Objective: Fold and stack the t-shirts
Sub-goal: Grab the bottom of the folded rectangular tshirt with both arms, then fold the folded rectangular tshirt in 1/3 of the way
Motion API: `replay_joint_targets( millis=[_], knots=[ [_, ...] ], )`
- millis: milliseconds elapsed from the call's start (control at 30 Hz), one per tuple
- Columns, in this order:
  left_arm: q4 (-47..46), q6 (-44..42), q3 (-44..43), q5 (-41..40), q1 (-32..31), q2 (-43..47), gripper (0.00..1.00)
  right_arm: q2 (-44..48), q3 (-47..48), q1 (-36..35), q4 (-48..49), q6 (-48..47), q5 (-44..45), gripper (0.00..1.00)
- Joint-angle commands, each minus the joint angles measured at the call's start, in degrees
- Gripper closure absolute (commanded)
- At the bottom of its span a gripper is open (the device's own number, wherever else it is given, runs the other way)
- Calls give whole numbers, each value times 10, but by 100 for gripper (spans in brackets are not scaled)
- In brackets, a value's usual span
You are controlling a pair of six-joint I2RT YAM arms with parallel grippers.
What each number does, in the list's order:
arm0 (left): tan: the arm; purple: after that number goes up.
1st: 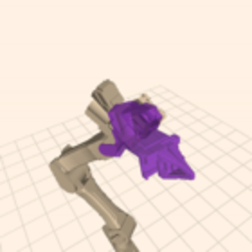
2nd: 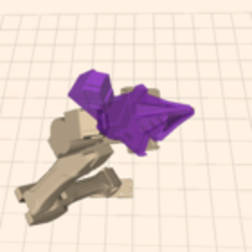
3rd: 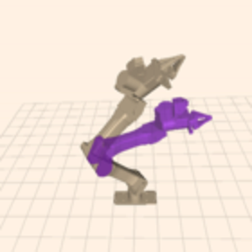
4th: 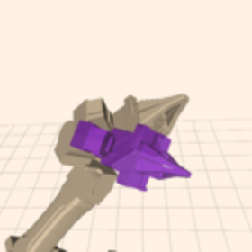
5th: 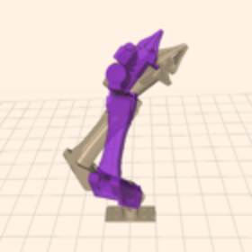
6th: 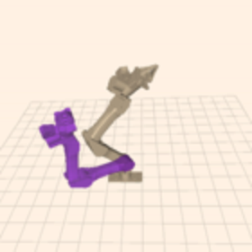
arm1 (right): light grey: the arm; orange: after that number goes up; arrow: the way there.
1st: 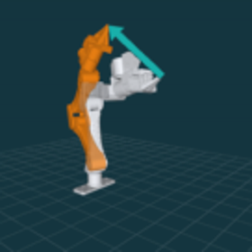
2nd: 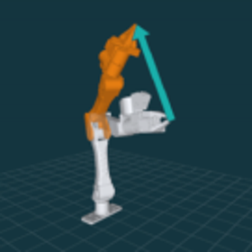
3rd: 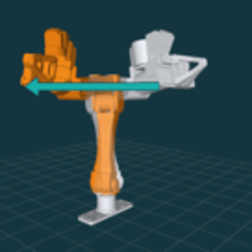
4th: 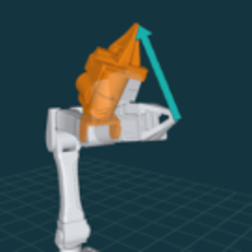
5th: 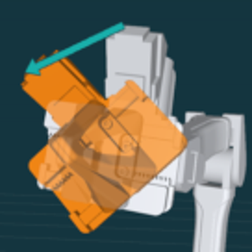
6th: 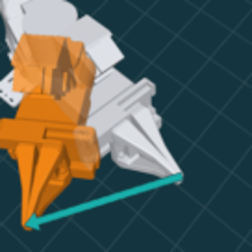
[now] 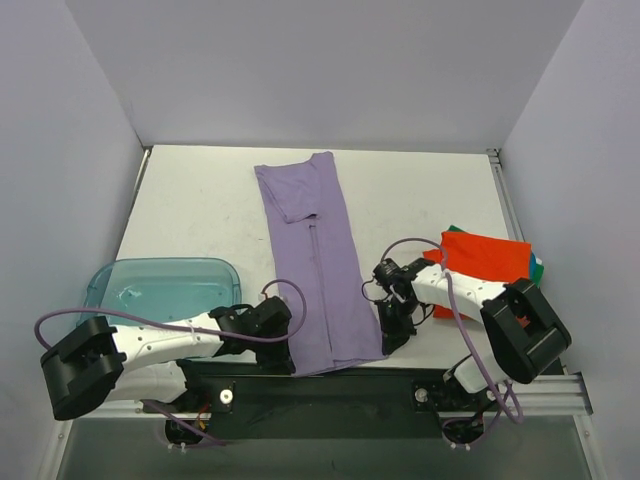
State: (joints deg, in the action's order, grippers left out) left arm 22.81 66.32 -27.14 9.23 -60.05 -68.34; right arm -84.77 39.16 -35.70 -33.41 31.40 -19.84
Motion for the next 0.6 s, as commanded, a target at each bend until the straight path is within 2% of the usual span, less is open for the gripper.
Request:
replay_joint_targets(
  millis=[0, 333, 567],
  knots=[
    [30, 13, -22, -10, -16, 32, 100, 36, -17, -9, -68, -3, -4, 100],
    [125, 21, -101, -37, -53, 76, 100, 186, -57, -45, -159, 56, -33, 100],
    [195, 14, -173, -81, -56, 102, 100, 248, 13, -46, -220, 91, -21, 100]
  ],
)
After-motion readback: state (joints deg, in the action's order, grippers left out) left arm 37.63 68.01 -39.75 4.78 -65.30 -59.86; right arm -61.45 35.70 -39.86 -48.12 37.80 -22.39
